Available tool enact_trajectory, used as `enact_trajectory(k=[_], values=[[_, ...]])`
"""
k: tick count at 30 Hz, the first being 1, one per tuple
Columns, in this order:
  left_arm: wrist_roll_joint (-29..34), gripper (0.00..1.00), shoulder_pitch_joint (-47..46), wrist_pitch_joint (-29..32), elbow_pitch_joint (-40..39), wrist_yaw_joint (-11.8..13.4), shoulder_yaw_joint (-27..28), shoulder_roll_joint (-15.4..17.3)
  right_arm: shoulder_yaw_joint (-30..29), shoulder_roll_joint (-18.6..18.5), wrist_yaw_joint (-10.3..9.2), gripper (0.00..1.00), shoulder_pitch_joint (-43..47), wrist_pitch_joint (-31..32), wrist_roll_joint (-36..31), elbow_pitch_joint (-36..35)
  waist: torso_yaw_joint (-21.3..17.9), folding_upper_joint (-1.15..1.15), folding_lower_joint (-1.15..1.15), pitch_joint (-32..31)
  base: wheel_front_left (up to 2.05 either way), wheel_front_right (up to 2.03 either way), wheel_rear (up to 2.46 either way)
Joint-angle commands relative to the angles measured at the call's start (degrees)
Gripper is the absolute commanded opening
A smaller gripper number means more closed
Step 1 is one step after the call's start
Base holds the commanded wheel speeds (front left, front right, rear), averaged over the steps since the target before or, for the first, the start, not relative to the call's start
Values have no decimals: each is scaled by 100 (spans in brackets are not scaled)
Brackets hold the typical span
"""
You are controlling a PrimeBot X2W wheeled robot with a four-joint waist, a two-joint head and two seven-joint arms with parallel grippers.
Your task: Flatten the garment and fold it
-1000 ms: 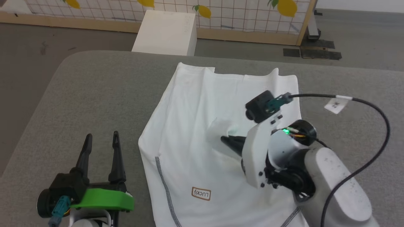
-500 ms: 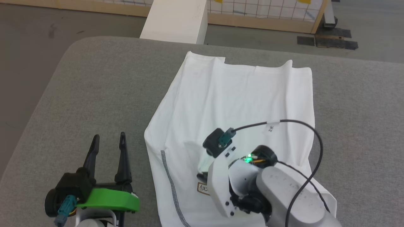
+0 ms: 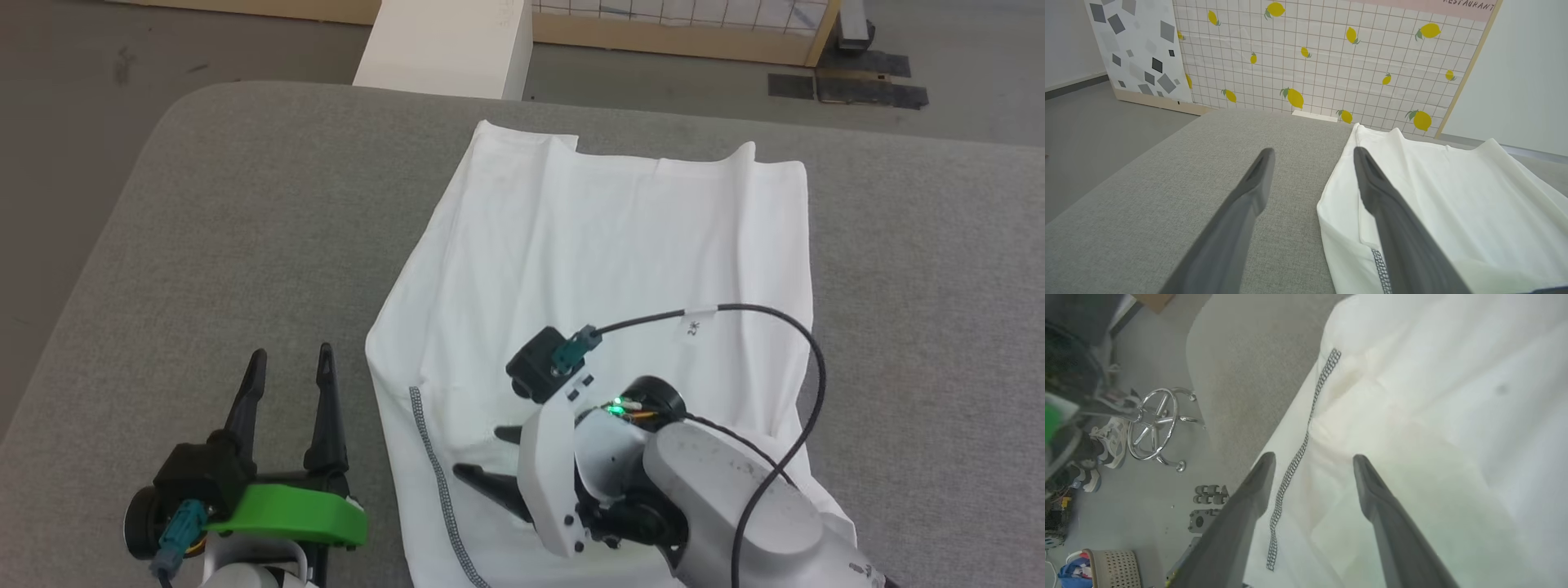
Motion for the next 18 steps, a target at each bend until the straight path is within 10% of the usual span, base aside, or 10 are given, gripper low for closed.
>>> enact_trajectory(k=[1,18], values=[[-86,100,-54,-11,33,41,5,6,-66,12,-9,100,-119,-77,107,-114,-71,58,0,-76,0,0,0],[-195,100,116,172,43,89,5,127,-3805,-450,-9,100,791,-1223,-242,-1890,-540,58,0,-464,0,0,0]])
